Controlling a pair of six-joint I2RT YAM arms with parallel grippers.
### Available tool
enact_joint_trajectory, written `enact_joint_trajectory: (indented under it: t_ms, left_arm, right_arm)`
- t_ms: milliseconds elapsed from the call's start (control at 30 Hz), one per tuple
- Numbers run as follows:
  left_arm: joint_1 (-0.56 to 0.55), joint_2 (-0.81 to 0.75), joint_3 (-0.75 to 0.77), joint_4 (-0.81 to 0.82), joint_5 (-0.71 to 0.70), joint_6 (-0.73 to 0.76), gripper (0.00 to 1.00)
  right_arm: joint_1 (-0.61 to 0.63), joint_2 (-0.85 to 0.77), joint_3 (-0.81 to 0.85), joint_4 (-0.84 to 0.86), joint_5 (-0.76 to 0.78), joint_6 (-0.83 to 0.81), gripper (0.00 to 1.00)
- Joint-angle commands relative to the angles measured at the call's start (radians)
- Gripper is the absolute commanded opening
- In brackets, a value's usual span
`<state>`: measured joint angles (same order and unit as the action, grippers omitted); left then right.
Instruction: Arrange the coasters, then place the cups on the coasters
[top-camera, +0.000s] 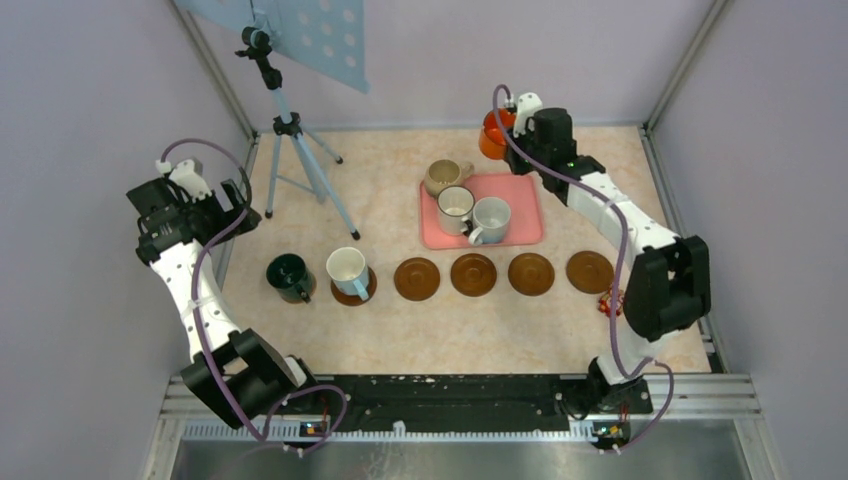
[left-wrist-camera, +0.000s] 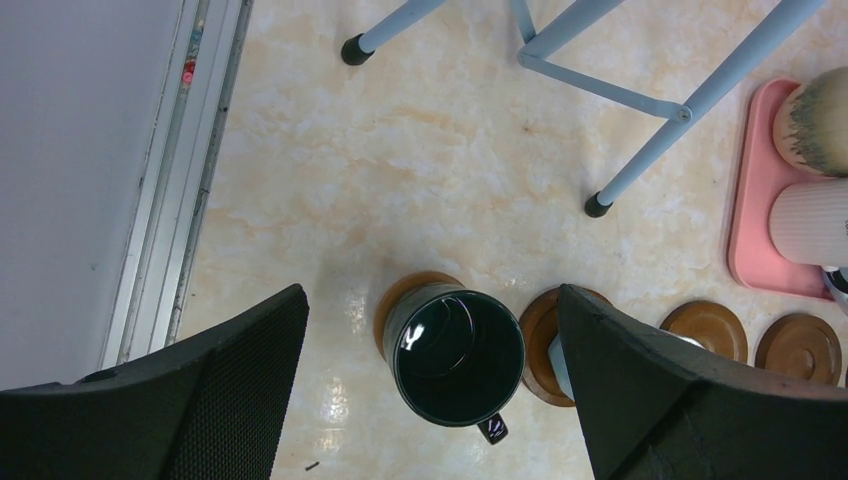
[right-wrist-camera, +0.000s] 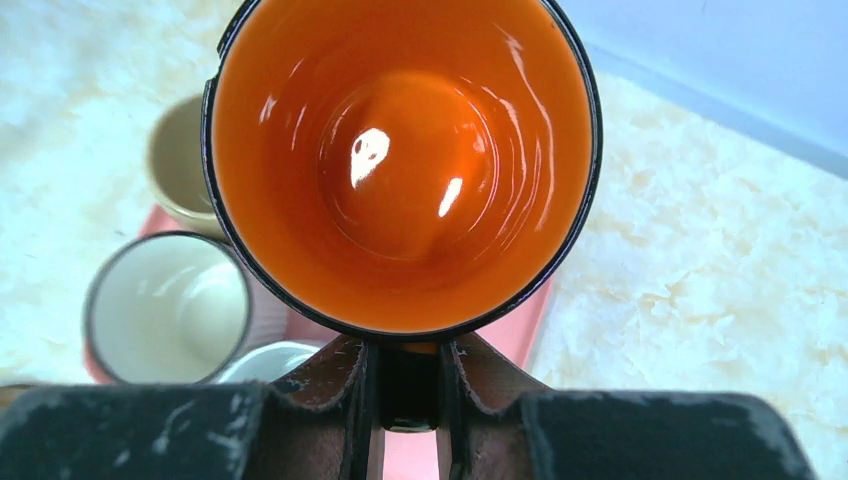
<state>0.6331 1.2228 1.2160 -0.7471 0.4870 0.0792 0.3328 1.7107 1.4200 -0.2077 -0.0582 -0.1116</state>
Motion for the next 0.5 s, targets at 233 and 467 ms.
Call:
enact_joint_trajectory:
  t_ms: [233,467]
  left_arm:
    - [-0.003,-0.033,-0.041,0.058,0.04,-0.024,0.99]
    - [-0.003,-0.04,-0.03,0.051,0.048,-0.027,0.99]
  right_arm:
    - [0.342,-0.299,-0.191,0.047,0.156,0.174,0.0]
    - [0.525,-0.325,-0.328,0.145,0.285,0.221,0.0]
